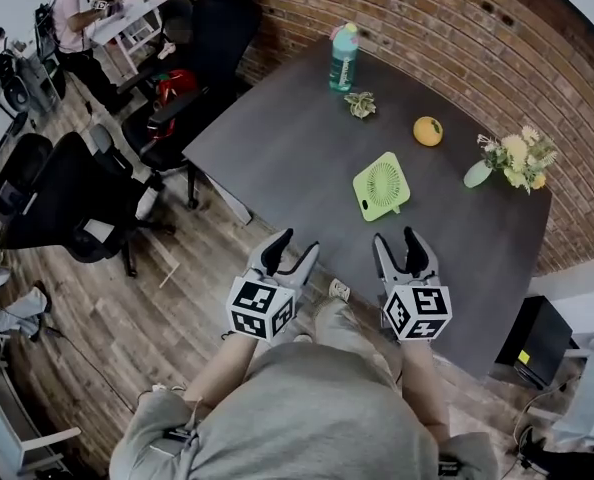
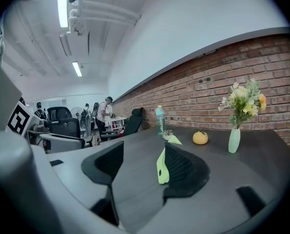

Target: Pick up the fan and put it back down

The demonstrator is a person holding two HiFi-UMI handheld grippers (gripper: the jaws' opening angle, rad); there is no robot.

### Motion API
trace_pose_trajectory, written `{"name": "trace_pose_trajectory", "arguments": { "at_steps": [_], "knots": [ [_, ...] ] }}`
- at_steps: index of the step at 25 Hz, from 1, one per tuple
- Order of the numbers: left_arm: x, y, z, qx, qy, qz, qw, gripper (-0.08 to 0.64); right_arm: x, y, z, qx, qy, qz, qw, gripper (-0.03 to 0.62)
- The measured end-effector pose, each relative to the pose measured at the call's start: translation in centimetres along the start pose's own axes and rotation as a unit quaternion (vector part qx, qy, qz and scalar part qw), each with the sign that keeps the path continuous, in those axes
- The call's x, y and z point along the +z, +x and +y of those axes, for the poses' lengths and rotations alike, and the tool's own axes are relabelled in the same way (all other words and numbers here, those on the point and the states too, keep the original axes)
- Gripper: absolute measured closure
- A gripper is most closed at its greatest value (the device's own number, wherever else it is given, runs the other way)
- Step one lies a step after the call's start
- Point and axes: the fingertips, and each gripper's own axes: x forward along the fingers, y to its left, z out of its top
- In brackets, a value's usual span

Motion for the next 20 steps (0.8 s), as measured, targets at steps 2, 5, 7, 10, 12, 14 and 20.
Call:
{"name": "trace_pose_trajectory", "arguments": {
  "at_steps": [2, 5, 7, 10, 12, 14, 20],
  "knots": [
    [0.0, 1.0, 0.2, 0.002, -0.001, 0.002, 1.0000, 0.347, 0.0, 0.9, -1.1, -0.001, -0.003, 0.003, 1.000, 0.341],
    [0.2, 2.8, 0.5, 0.005, -0.002, 0.004, 1.0000, 0.347, -0.1, 2.4, -2.8, -0.002, -0.003, 0.008, 1.000, 0.341],
    [0.3, 3.8, 0.7, 0.006, -0.005, 0.006, 1.0000, 0.347, -0.2, 3.4, -3.6, -0.002, -0.002, 0.013, 1.000, 0.342],
    [0.3, 5.1, 1.0, 0.008, -0.008, 0.010, 0.9999, 0.347, -0.5, 4.9, -4.9, -0.002, 0.001, 0.019, 1.000, 0.342],
    [0.2, 6.0, 1.2, 0.009, -0.008, 0.014, 0.9998, 0.347, -0.7, 5.8, -5.7, -0.003, 0.002, 0.023, 1.000, 0.342],
    [-0.1, 6.6, 1.5, 0.012, -0.009, 0.018, 0.9997, 0.347, -1.1, 6.7, -6.5, -0.005, 0.005, 0.027, 1.000, 0.342],
    [-0.7, 7.8, 2.5, 0.022, -0.012, 0.031, 0.9992, 0.347, -2.7, 8.5, -8.5, -0.015, 0.015, 0.044, 0.999, 0.342]
  ]
}}
